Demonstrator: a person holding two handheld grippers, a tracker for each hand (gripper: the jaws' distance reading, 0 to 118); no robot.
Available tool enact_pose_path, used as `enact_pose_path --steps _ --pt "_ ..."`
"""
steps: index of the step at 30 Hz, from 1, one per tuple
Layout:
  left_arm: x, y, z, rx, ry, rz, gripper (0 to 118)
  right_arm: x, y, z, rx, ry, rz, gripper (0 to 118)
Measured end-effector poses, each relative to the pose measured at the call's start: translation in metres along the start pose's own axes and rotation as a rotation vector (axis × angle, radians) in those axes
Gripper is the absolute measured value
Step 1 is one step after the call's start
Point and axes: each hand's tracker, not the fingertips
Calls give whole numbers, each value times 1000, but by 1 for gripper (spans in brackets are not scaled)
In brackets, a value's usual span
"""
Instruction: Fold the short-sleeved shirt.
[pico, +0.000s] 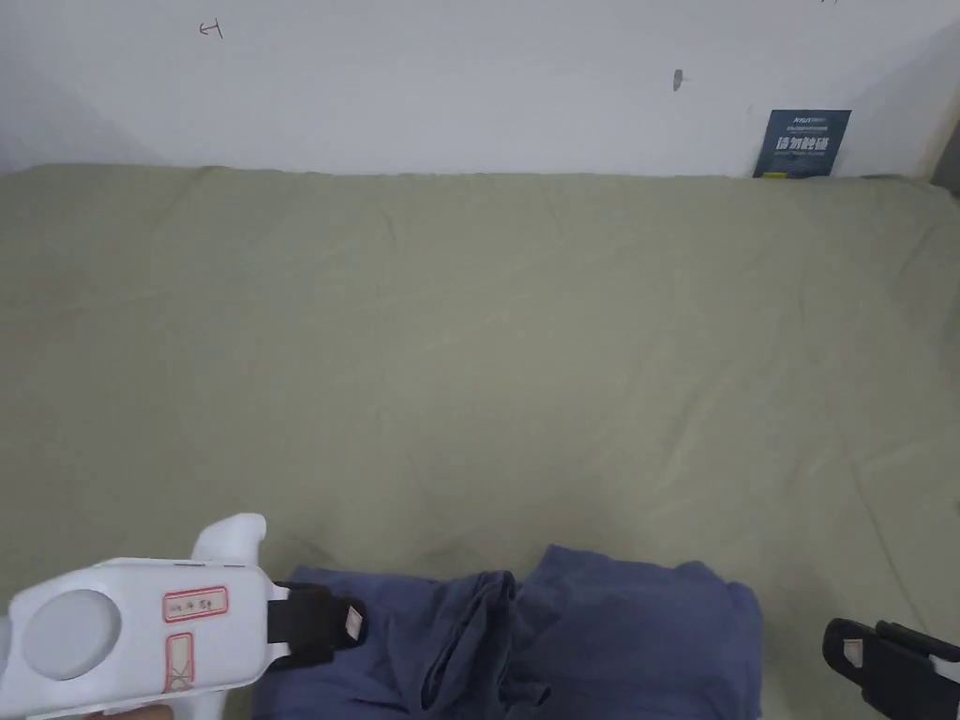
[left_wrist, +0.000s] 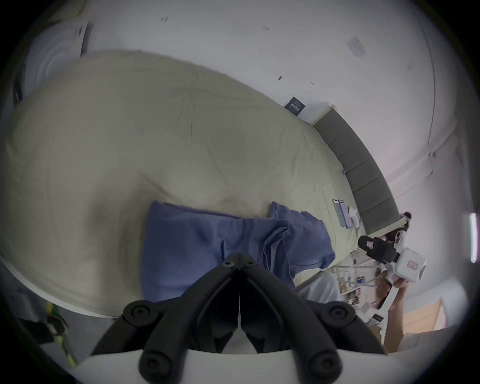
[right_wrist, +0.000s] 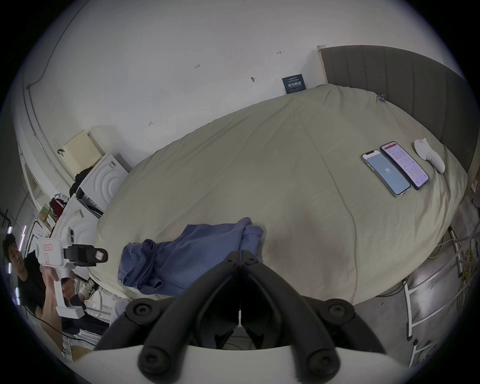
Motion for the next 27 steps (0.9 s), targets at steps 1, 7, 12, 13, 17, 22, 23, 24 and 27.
enact_pose_path --steps 1,7,12,13,17,22,23,24,27 --pt "-2 -1 -14 -23 -3 -3 0 -1 0 0 -2 0 -2 0" --pt "41 -12 -88 -107 -114 31 0 2 1 4 -8 -5 -11 0" --pt "55 -33 -141 -168 -110 29 0 7 1 2 -15 -10 -38 0" --pt "58 -34 -142 -143 -176 81 0 7 0 2 -15 -8 -45 0" --pt "45 -11 -120 -153 -144 73 0 2 2 0 -21 16 -69 0" --pt "22 21 -21 -11 -104 -33 0 -14 10 -5 -22 32 -41 0" --pt "17 19 -4 26 -61 -40 0 -17 11 -6 -24 40 -34 0" --pt "5 21 13 56 7 -41 0 -22 12 -7 -23 41 -26 0" --pt "-33 18 34 74 176 -41 0 -31 11 -13 -31 60 -6 0"
